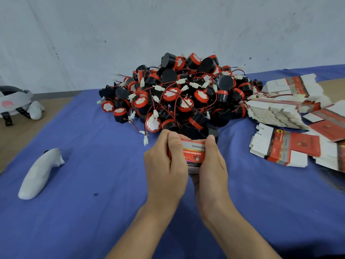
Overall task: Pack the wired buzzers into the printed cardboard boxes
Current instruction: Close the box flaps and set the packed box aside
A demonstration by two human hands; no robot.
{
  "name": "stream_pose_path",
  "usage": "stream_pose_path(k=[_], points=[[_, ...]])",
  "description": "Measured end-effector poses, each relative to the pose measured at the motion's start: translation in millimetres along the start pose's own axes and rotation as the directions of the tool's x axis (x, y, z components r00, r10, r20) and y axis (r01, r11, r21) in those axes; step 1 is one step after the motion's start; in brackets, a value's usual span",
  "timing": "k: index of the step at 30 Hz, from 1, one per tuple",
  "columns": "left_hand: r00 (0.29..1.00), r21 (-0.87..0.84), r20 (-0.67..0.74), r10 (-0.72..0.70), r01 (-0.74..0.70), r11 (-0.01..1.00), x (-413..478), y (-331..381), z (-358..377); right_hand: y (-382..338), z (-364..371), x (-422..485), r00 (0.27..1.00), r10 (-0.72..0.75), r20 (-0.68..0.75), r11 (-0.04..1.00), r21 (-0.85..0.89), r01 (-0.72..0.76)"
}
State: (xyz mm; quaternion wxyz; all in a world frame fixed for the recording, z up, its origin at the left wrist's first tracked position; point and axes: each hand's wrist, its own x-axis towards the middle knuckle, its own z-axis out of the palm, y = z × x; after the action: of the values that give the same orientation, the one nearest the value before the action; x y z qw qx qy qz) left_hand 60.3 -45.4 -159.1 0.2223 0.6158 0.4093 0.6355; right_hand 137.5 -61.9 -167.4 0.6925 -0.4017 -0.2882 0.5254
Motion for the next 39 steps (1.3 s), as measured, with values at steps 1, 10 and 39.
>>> stream_pose_path(k=[1, 10, 39], points=[[1.0, 0.022, -0.011, 0.018, -0.017, 1.0, 0, 0, 1, 0, 0, 0, 1.0, 0.005, -0.003, 1.0, 0.01, -0.005], [1.0, 0.083, 0.001, 0.018, -0.018, 0.996, 1, -1, 4, -1, -4, 5, 1.0, 0.0, 0.009, 0.999, 0.049, -0.001], [0.967, -0.213, 0.209, -0.147, 0.192, 0.958, 4, -2, 2, -3, -8, 7, 0.99, -0.137, 0.031, 0.982, -0.125, 0.14]])
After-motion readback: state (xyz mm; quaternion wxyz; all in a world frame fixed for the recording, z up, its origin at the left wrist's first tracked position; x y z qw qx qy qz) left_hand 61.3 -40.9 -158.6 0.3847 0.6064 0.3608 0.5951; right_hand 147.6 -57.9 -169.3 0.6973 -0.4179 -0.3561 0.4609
